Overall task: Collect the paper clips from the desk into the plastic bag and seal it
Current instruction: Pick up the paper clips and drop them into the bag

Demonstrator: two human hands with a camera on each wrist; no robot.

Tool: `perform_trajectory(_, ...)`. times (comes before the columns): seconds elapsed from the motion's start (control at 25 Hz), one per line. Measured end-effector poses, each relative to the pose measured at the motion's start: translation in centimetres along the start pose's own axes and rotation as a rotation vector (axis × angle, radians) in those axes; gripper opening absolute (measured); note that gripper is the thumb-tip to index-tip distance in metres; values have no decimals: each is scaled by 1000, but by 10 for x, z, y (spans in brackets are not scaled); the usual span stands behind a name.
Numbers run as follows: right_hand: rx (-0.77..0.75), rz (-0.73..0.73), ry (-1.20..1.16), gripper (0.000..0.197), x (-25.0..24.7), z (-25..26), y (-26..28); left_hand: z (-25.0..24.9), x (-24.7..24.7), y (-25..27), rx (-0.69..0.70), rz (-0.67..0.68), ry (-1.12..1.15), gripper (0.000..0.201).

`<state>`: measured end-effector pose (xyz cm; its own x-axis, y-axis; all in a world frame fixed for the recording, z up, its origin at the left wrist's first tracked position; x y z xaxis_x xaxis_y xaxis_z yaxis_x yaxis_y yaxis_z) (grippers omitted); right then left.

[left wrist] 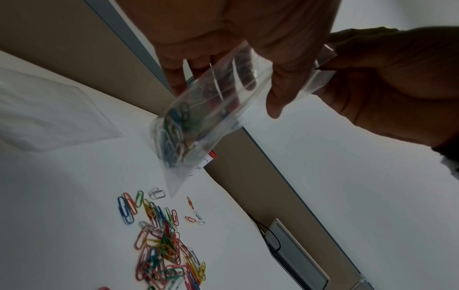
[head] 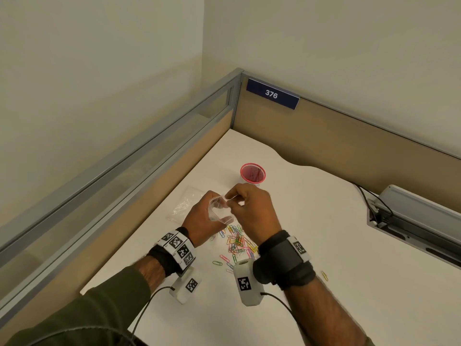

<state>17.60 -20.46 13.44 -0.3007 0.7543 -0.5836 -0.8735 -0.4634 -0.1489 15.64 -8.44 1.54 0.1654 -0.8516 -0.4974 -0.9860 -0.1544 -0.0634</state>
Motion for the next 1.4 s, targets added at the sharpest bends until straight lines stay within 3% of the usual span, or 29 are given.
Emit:
perform_trajectory(0.12,53,-109,-110,12,-28,-27,-1,4,-10,2,9,-22,22,39)
perform_trajectory(0.2,169,-167,-47,14,-48,-81,7,9,-16,2,1,-29,38,39)
perform_trajectory(0.28,355,-192,176,23,-64,-156,31,14,-21,1,-2,-28,37,40)
perform_trajectory(0.4,771,-133,316,55,-65,-251,100,18,-26,0,-2,-30,57,43)
perform_trajectory(0.52,991,-206,340,83,-48,-277,150,20,-28,-1,-11,-28,50,42)
perform_trajectory(0.64,1081,-249,318,90,-24,-266,163,18,-26,-2,-26,-21,51,39)
perform_trajectory(0.76,1007,-185,339,88,-5,-256,148,11,-23,-2,-25,-17,45,38)
perform_trajectory(0.88,758,-20,272,80,28,-238,115,7,-22,1,-27,-25,37,38)
perform_trajectory(0.96,602,83,161,65,45,-220,92,7,-22,4,-22,-26,30,38)
perform_trajectory(1.12,471,-58,154,32,25,-210,42,9,-27,12,-28,-36,3,40)
perform_trajectory(1.2,484,-12,198,34,21,-217,16,11,-34,15,-38,-59,-11,39)
perform_trajectory(1.4,474,262,454,55,40,-232,-15,19,-48,14,-65,-91,-28,38)
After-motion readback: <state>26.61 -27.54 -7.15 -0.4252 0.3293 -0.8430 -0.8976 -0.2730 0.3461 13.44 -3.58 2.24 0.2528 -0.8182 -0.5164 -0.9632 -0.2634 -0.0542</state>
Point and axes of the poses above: each hand's wrist, its own y-axis away from the middle knuckle, its own x-axis out of the palm, z = x × y, the point moved 7 cm from there along -y, towards the middle knuckle, and after that the axes turned 10 degrees about -y, right-handed, at the moved point
